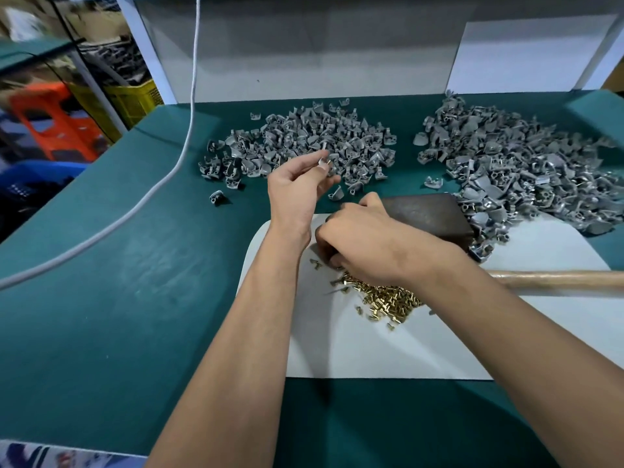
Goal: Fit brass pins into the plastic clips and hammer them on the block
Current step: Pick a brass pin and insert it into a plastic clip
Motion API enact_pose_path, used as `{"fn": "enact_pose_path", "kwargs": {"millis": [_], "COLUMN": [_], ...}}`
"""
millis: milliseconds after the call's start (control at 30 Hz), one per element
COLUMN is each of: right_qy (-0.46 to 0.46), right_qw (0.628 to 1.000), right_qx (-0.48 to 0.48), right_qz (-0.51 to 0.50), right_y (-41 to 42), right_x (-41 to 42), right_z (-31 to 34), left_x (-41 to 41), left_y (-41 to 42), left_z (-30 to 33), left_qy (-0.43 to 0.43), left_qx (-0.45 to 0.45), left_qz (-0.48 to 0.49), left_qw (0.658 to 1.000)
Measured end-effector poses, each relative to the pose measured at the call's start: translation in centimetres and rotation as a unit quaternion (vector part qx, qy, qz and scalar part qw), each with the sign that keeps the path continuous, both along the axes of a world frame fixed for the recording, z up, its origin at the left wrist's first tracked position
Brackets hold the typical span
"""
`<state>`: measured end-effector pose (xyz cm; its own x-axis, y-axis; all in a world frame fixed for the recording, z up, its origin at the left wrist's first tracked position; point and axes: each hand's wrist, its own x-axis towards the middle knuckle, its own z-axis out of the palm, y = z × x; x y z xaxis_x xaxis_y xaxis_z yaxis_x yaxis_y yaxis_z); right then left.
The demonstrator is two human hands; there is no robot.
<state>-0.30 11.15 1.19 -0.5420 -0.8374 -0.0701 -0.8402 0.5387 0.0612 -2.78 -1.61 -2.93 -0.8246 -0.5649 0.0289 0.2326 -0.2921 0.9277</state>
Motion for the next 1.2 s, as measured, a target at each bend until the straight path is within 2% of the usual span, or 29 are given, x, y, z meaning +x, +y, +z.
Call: {"fn": "enact_pose_path", "kwargs": {"millis": [200, 267, 367, 500, 600, 700, 767, 867, 967, 1067, 1200], "right_qy": [-0.015, -0.045, -0.105, -0.09, -0.086, -0.113, -0.131, -0.133, -0.124, -0.126, -0.102], "right_qw": [0.998, 0.995, 0.991, 0.992, 0.991, 0.979, 0.958, 0.91, 0.848, 0.807, 0.807], "right_qx": [-0.057, -0.076, -0.049, -0.013, -0.026, -0.14, -0.25, -0.39, -0.503, -0.553, -0.55], "right_qz": [0.026, 0.047, 0.074, 0.084, 0.102, 0.1, 0.058, -0.047, -0.114, -0.164, -0.188], "right_y": [1.1, 1.8, 2.5, 2.5, 2.8, 3.8, 5.0, 7.5, 9.1, 9.5, 9.5], "right_x": [-0.3, -0.5, -0.5, -0.2, -0.1, -0.1, -0.5, -1.9, -2.9, -3.7, -4.2], "right_z": [0.0, 0.3, 0.7, 0.3, 0.2, 0.3, 0.4, 0.2, -0.5, -1.3, -2.1], "left_x": [-0.1, -0.1, 0.0, 0.0, 0.1, 0.2, 0.4, 0.6, 0.9, 1.1, 1.2], "left_y": [-0.1, 0.0, 0.0, 0.0, 0.1, 0.6, 1.1, 2.0, 2.9, 3.6, 4.2], "left_z": [-0.2, -0.2, -0.3, -0.4, -0.3, -0.2, 0.0, 0.4, 0.5, 0.6, 0.5], "left_qy": [-0.002, -0.005, -0.003, -0.001, 0.002, 0.012, 0.035, 0.072, 0.088, 0.088, 0.071], "left_qx": [-0.006, -0.008, -0.008, -0.014, -0.017, -0.033, -0.056, -0.089, -0.124, -0.165, -0.215], "left_qz": [-0.001, -0.005, -0.009, -0.01, -0.014, -0.048, -0.082, -0.137, -0.187, -0.224, -0.228], "left_qw": [1.0, 1.0, 1.0, 1.0, 1.0, 0.998, 0.994, 0.984, 0.971, 0.957, 0.947]}}
